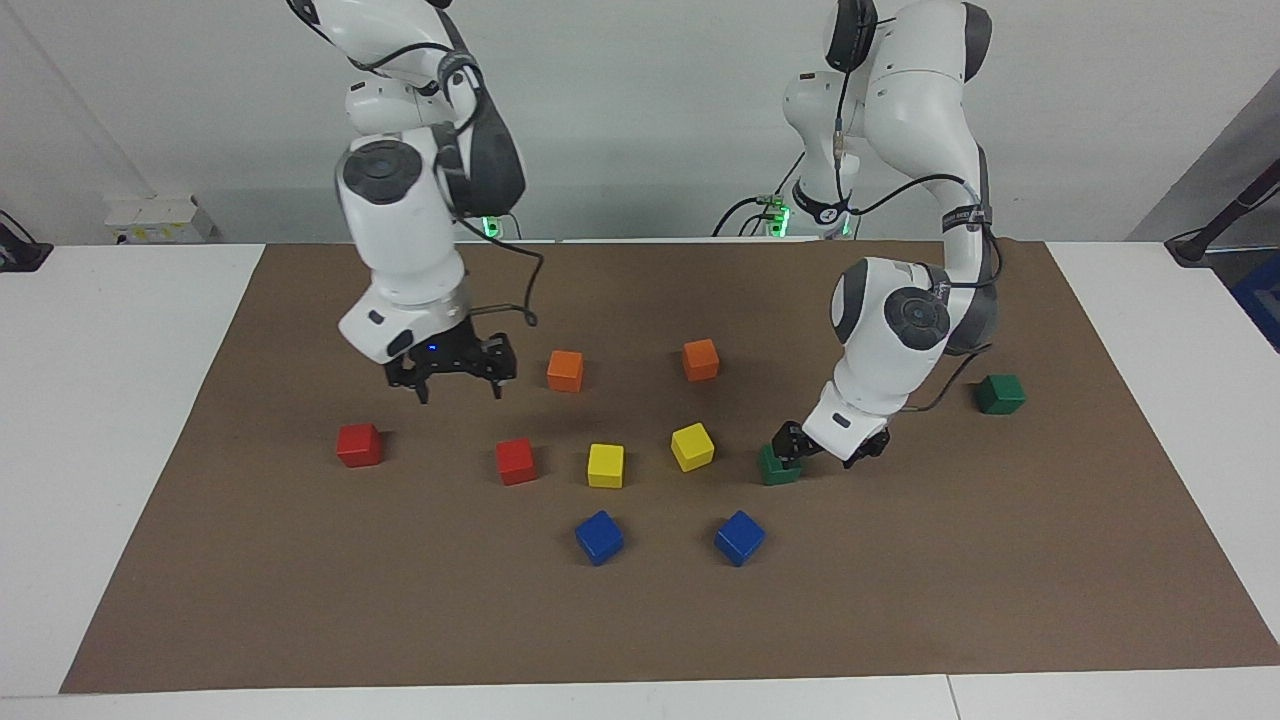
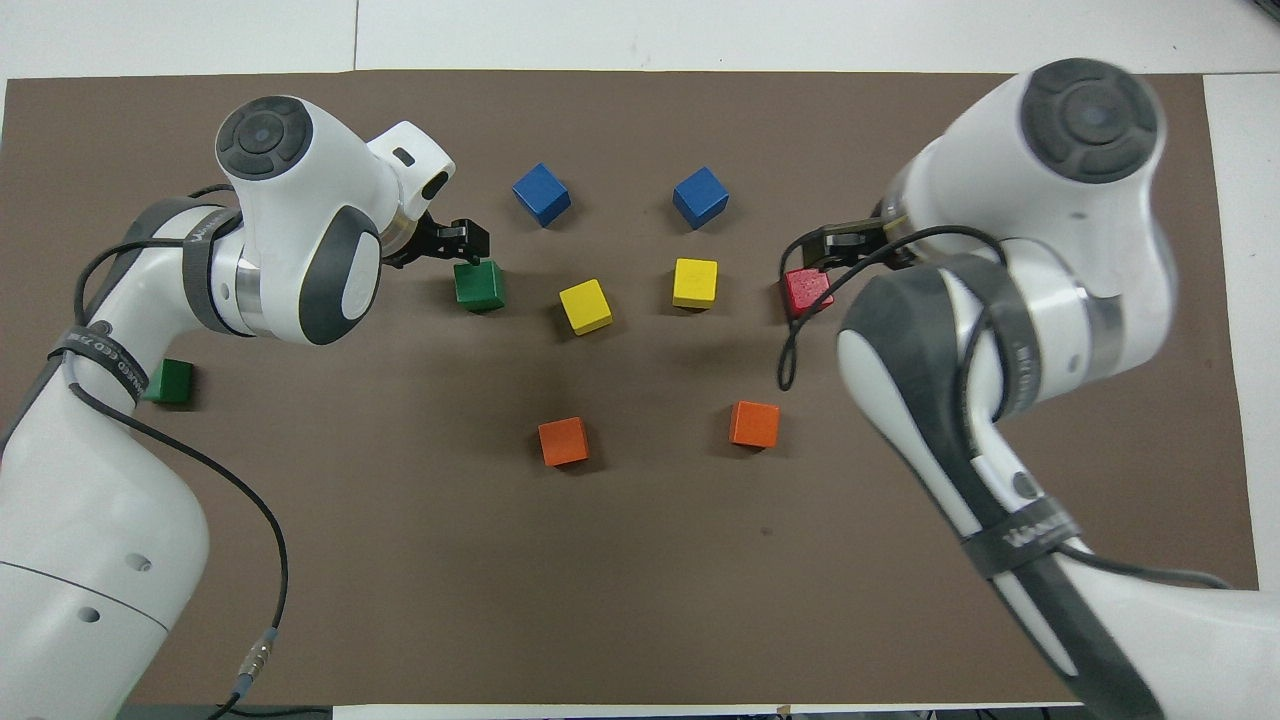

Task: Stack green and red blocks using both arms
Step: 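Reach the left gripper to the other green cube while the right gripper returns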

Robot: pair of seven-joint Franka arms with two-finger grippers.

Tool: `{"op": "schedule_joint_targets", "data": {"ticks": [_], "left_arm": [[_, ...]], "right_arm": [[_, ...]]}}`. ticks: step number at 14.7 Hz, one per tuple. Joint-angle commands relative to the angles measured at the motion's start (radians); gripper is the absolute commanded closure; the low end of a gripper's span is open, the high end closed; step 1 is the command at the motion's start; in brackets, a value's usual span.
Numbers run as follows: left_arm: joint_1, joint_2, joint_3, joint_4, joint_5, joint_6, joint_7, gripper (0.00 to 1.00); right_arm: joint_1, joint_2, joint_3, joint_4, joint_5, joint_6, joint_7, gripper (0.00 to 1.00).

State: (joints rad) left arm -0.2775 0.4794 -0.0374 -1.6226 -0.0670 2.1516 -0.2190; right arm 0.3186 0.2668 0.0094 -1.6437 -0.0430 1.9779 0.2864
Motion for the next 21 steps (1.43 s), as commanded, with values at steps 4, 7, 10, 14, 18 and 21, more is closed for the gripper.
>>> {"op": "schedule_joint_targets", "data": {"ticks": [4,7,10,14,18,21], "left_arm": [[-0.049,0.024,0.02,0.02,-0.031,0.025,-0.031,0.0],[-0.06,0.025,0.022,-0.002,-0.025,0.054,-0.036,0.0],[-0.075,0.033,0.024,-0.02,-0.019,0.056,-0.042,0.0],[-0.081,0.025,0.024,-0.065,0.007,0.097,-0.054,0.0],[-0.097,0.018,0.027,-0.102,0.009,0.136,-0.092,0.5],[-0.1,0.016,0.033,-0.073,0.035,0.09,-0.108,1.0]], "right_arm": [[0.005,0.02,-0.002,-0.085,0.0,0.14,-0.038,0.0],[-0.003,0.023,-0.002,-0.143,0.002,0.206,-0.024,0.0],[-0.004,0.035,-0.002,-0.162,0.0,0.249,-0.082,0.0],[-0.012,0.068,-0.002,-0.188,-0.002,0.304,-0.116,0.0],[-0.047,0.094,-0.002,-0.2,-0.003,0.343,-0.161,0.0],[-0.05,0.103,-0.002,-0.202,-0.002,0.351,-0.159,0.0]]}}
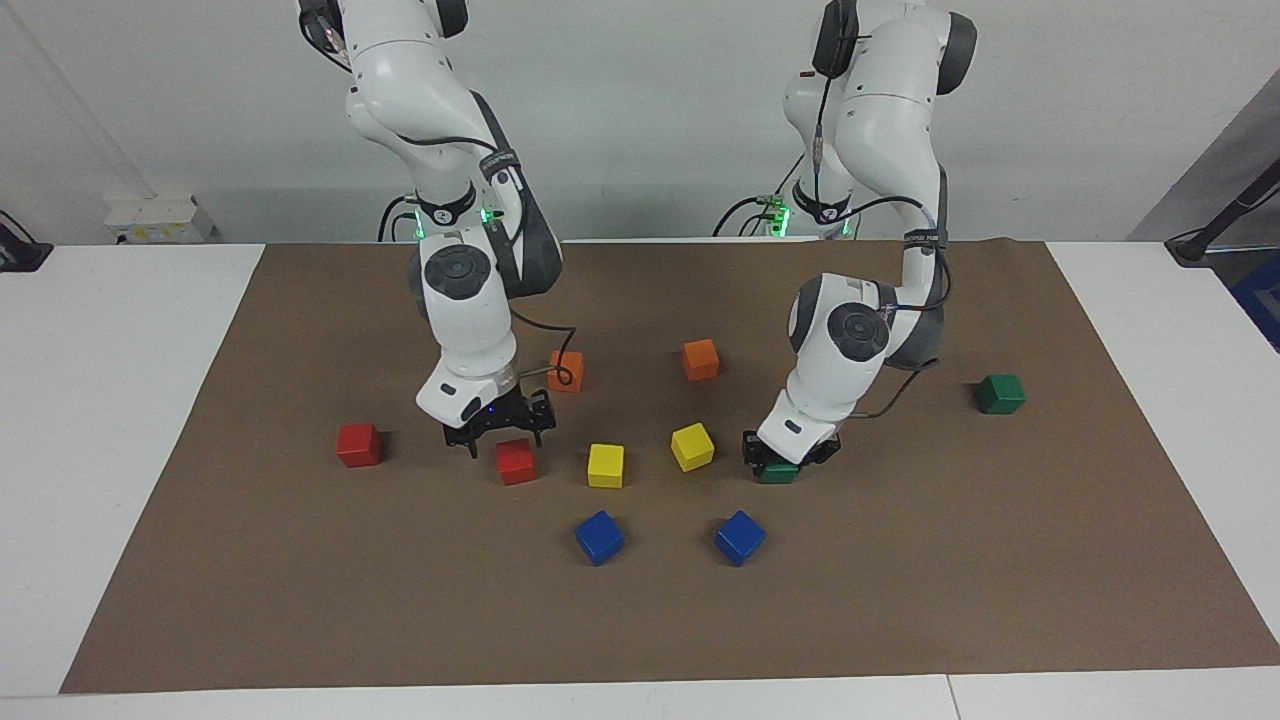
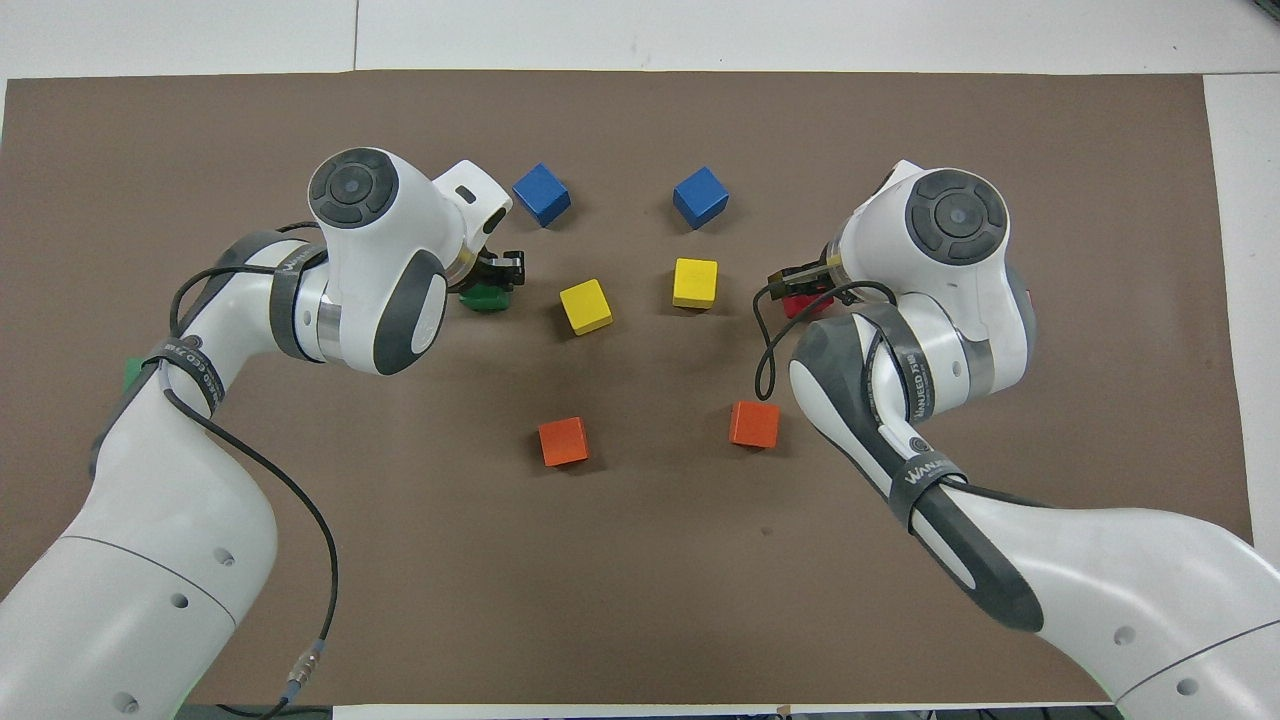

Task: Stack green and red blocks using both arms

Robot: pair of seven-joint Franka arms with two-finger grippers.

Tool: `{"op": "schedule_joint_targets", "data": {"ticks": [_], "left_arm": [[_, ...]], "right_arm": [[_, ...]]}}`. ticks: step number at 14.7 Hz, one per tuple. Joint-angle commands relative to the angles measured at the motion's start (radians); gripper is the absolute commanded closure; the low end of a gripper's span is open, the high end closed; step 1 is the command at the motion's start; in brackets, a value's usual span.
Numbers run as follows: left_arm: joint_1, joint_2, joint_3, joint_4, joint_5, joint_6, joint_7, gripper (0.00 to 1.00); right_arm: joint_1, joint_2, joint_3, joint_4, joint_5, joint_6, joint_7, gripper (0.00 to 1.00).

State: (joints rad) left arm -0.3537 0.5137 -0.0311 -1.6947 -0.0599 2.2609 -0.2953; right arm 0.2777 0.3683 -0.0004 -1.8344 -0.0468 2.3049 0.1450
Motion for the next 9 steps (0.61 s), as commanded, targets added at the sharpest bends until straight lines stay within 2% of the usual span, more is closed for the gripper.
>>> {"op": "schedule_joint_targets", "data": {"ticks": [1,3,6,9], "left_arm": [[-0.01,-0.02,0.026,0.041,0.029,-0.07,-0.03,1.0],[0.039,-0.061,0.026,0.081,0.026,-0.162,-0.024,1.0],[0.154,-0.202,0.025,0.032,0.026,-0.256,0.039,1.0],[0.313,-0.291,0.026,-0.035,0.026,-0.334,0.33,1.0]], "right_arm": [[-0.008,0.001,0.008,-0.012,0.004,0.024,-0.013,0.0],[0.001,0.006,0.01,-0.023,0.007,0.037,-0.002,0.0],[0.009,0.021,0.01,-0.025,0.007,0.047,0.004,0.0],[0.0,0.032,0.011,-0.006,0.008,0.016,0.004,0.0]]}}
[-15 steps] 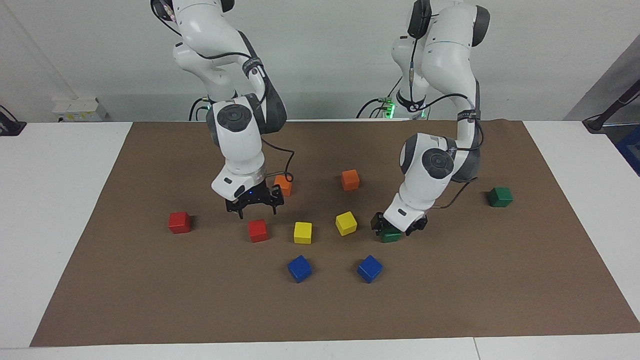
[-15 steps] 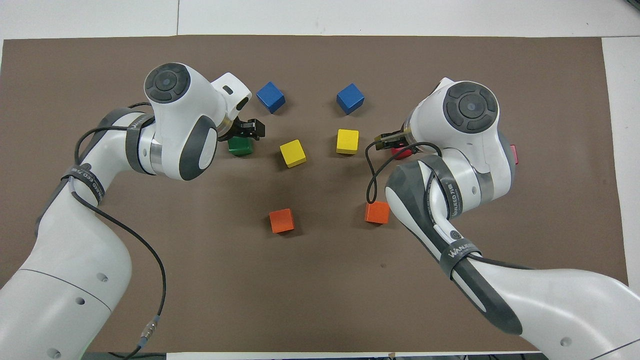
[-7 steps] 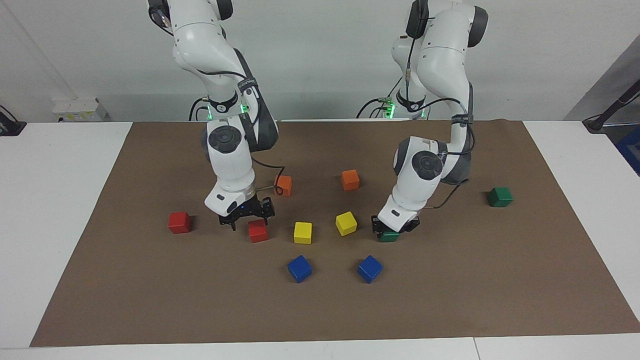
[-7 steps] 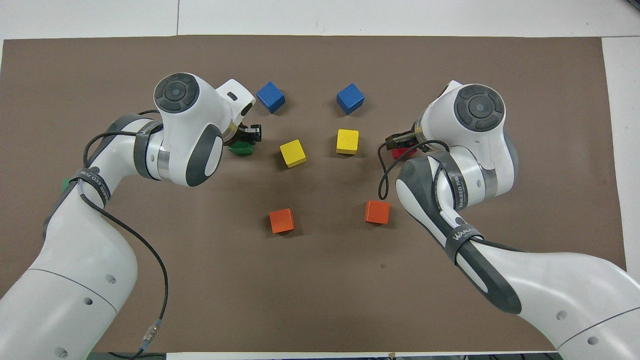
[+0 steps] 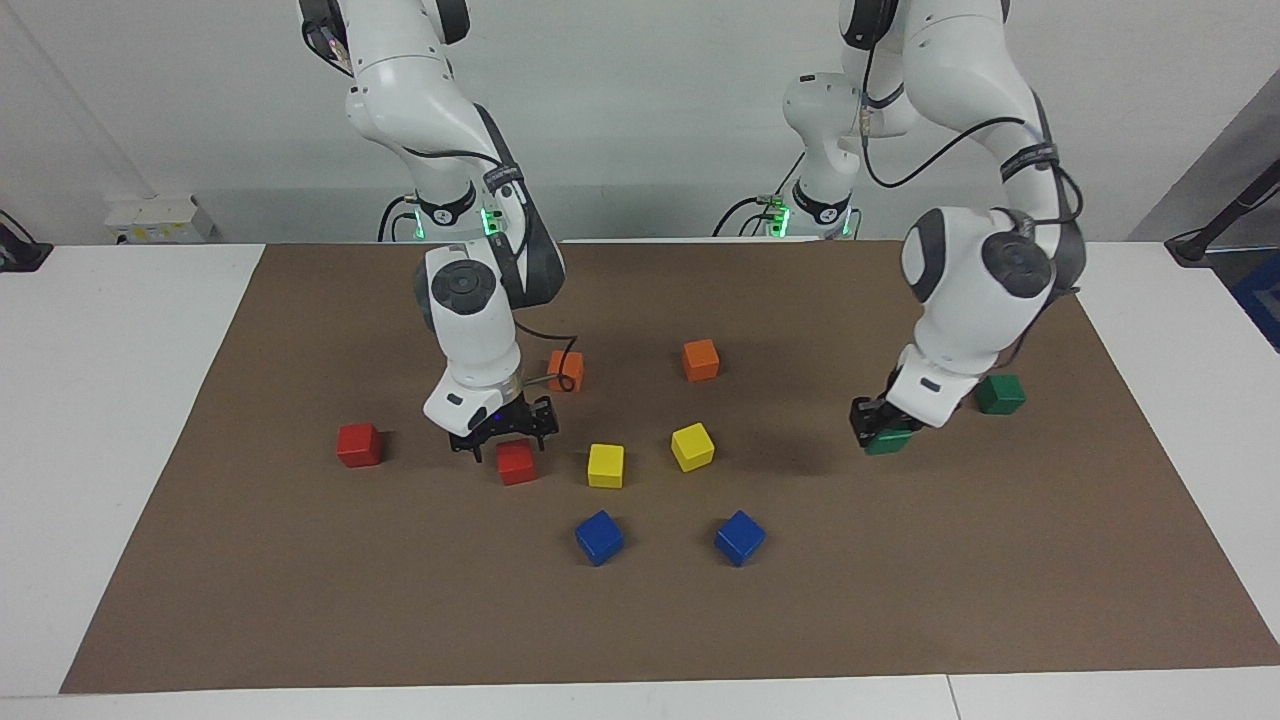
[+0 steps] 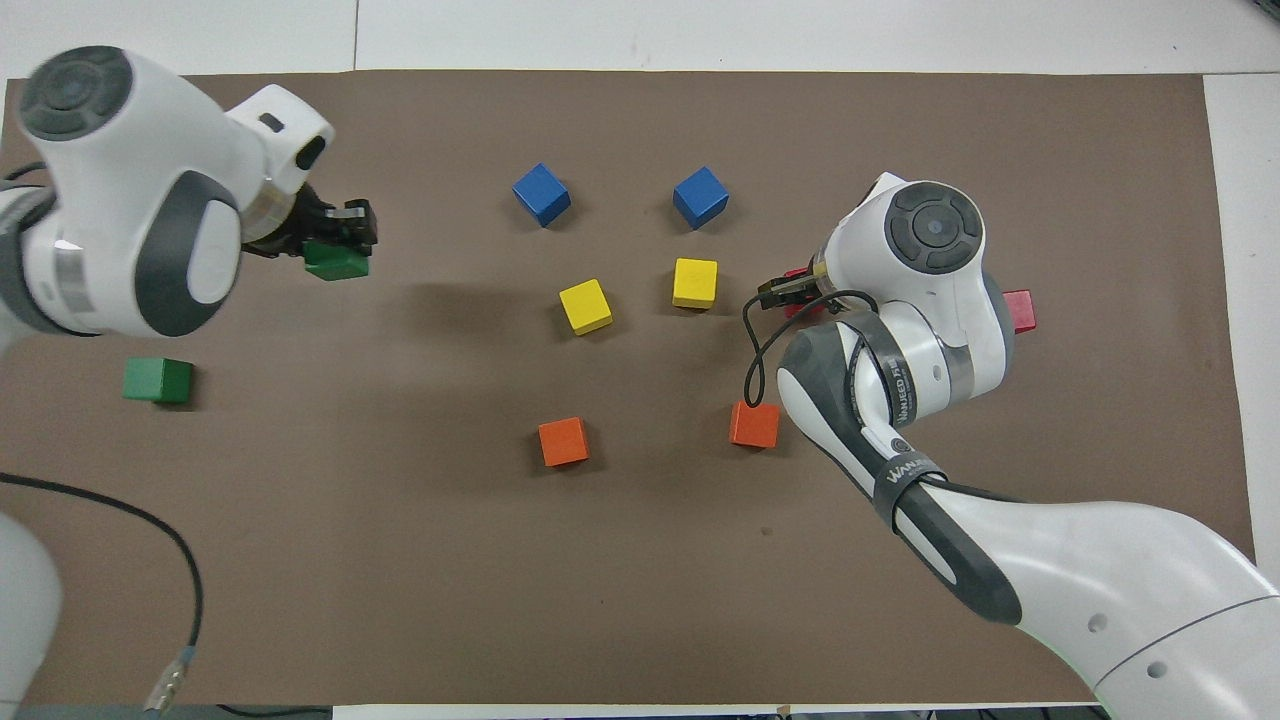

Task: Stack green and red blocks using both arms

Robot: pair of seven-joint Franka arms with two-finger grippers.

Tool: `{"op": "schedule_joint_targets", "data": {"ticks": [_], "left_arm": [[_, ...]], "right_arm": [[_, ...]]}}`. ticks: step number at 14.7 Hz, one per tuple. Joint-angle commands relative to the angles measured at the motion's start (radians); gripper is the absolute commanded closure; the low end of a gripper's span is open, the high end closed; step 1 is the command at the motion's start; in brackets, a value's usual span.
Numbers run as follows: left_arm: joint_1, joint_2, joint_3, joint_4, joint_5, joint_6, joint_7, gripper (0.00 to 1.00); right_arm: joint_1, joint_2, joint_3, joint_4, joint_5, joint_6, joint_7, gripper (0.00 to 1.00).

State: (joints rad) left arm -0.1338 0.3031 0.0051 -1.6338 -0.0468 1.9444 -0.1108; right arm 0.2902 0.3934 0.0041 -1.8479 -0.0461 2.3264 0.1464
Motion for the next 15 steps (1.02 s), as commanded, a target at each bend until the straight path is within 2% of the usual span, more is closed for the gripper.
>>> {"op": "schedule_joint_targets", "data": {"ticks": [1,4,6,8,15], "left_arm": [[0.15,-0.116,-0.01,-0.144,0.013,-0.012,0.239,1.0],[0.296,-0.162,-0.01,-0.241,0.013,0.037,0.484,1.0],[0.373,-0.18,-0.01,-0.305,0.013,0.135,0.565,1.0],[0.39,-0.209,-0.01,-0.391,0.013,0.224,0.583,1.0],[0.395,-0.206,-0.01,-0.475,0.013,0.33,0.686,1.0]], "right_arm": [[-0.013,0.015,0.007,0.018,0.023,-0.021,0.002,0.0],[-0.017,0.028,0.007,0.055,0.065,-0.068,0.001,0.0],[-0.019,0.039,0.007,0.068,0.063,-0.091,0.001,0.0],[-0.02,0.056,0.007,0.094,0.063,-0.114,-0.002,0.0],[-0.02,0.071,0.005,0.098,0.063,-0.117,-0.002,0.0]]}}
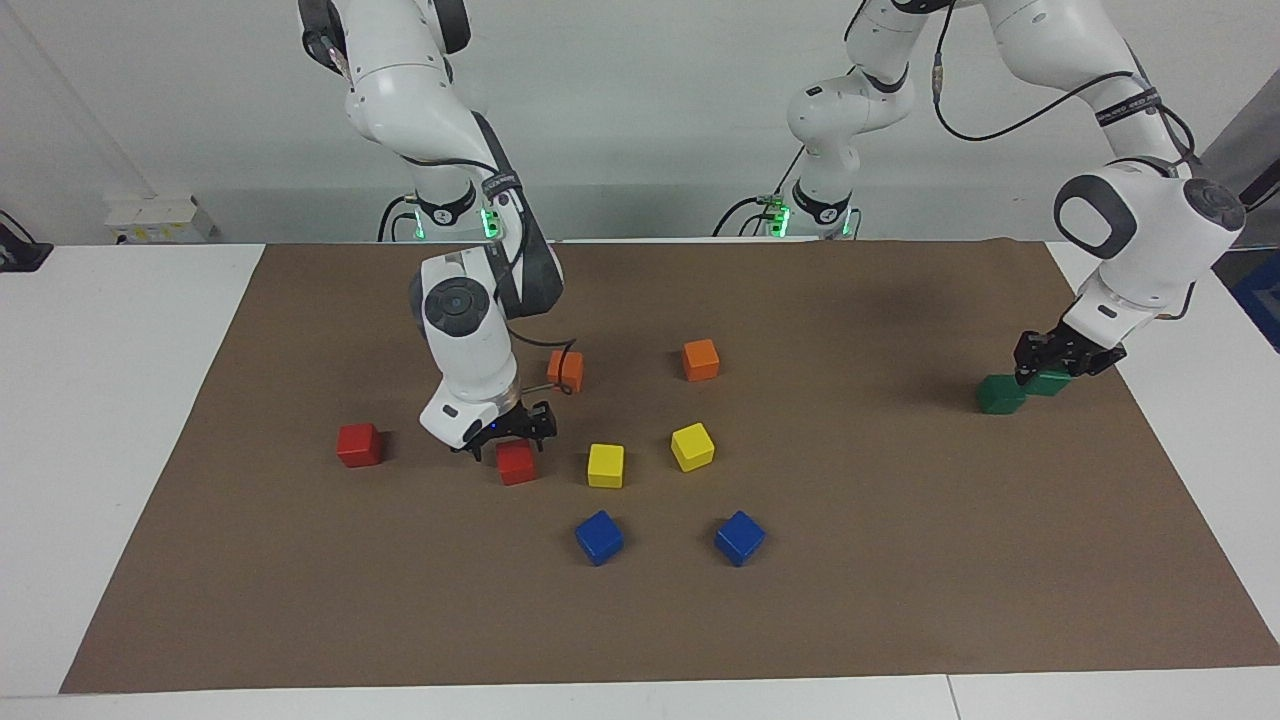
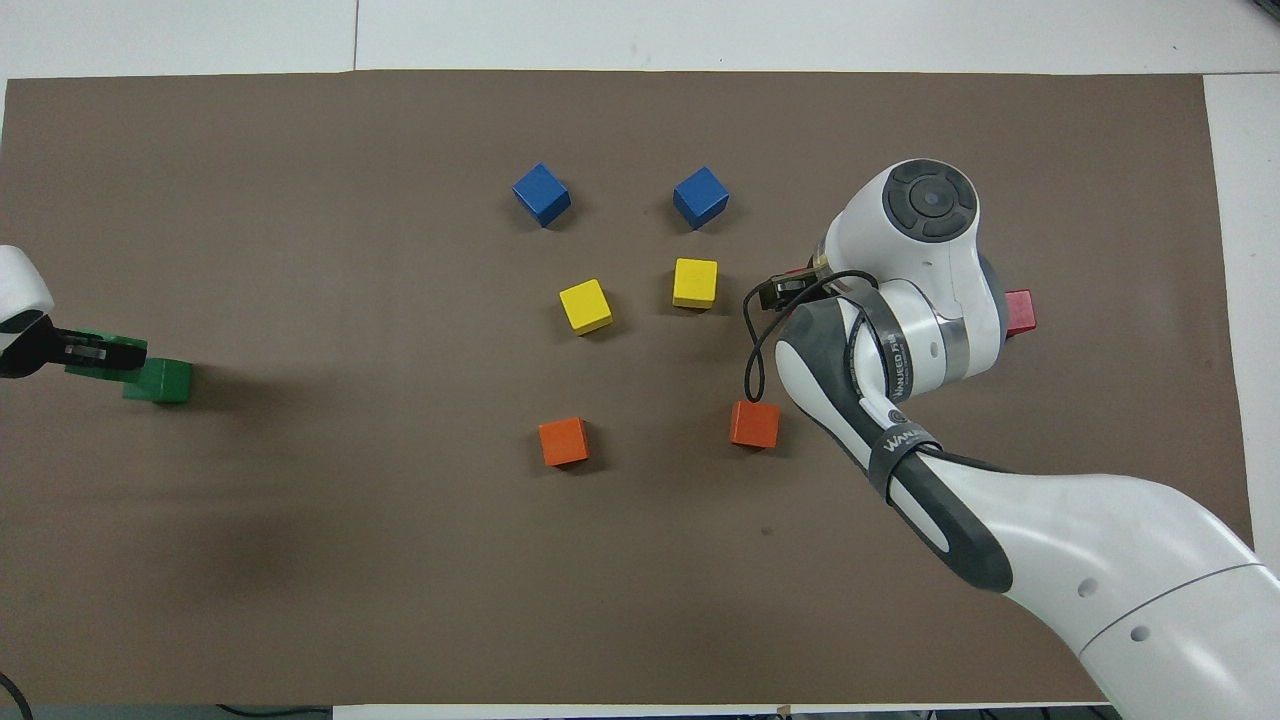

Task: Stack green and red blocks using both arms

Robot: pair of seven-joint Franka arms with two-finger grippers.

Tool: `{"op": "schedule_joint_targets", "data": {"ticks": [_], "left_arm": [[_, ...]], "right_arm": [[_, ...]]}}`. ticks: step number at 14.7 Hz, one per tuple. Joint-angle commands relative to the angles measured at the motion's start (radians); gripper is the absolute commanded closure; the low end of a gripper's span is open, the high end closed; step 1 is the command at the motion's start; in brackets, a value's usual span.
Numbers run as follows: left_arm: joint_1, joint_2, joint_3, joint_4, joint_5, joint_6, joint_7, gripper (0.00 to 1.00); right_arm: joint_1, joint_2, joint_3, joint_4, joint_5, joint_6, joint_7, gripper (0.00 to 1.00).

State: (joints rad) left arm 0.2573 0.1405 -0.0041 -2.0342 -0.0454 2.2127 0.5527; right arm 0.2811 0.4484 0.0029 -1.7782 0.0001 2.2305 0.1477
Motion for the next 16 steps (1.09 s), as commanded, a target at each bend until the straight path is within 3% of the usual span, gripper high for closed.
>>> {"op": "schedule_joint_targets", "data": {"ticks": [1,3,4,6,7,11,14,16], "left_arm": [[0.01,-0.044,-0.001,-0.086,0.012,0.08,0.023,1.0],[0.016,-0.047,-0.001,-0.107,0.012,0.094,0.021,1.0],[0.022,-0.048,-0.001,-0.11,0.012,0.094,0.02,1.0],[0.028,-0.051,-0.001,-0.116,0.012,0.096,0.015,1.0],[0.028,-0.053,-0.001,-0.119,0.012,0.102,0.009,1.0],[0.028,-0.053,-0.001,-0.161,0.012,0.179,0.001,1.0],[0.028,-0.05,-0.001,-0.162,0.012,0.185,-0.007,1.0],[0.025,-0.047,-0.002,-0.162,0.012,0.185,-0.007,1.0]], "right_arm": [[-0.011,0.018,0.006,0.028,0.017,-0.02,-0.003,0.0],[-0.01,0.018,0.006,0.028,0.018,-0.022,-0.002,0.04],[-0.008,0.018,0.006,0.028,0.017,-0.022,-0.002,0.18],[-0.01,0.018,0.006,0.028,0.018,-0.025,-0.002,0.78],[-0.01,0.016,0.006,0.028,0.018,-0.028,-0.002,1.0],[-0.011,0.015,0.006,0.064,0.012,-0.078,-0.005,1.0],[-0.013,-0.002,-0.001,0.213,0.0,-0.3,0.001,1.0],[-0.037,-0.084,-0.011,0.215,-0.053,-0.338,-0.019,1.0]]}}
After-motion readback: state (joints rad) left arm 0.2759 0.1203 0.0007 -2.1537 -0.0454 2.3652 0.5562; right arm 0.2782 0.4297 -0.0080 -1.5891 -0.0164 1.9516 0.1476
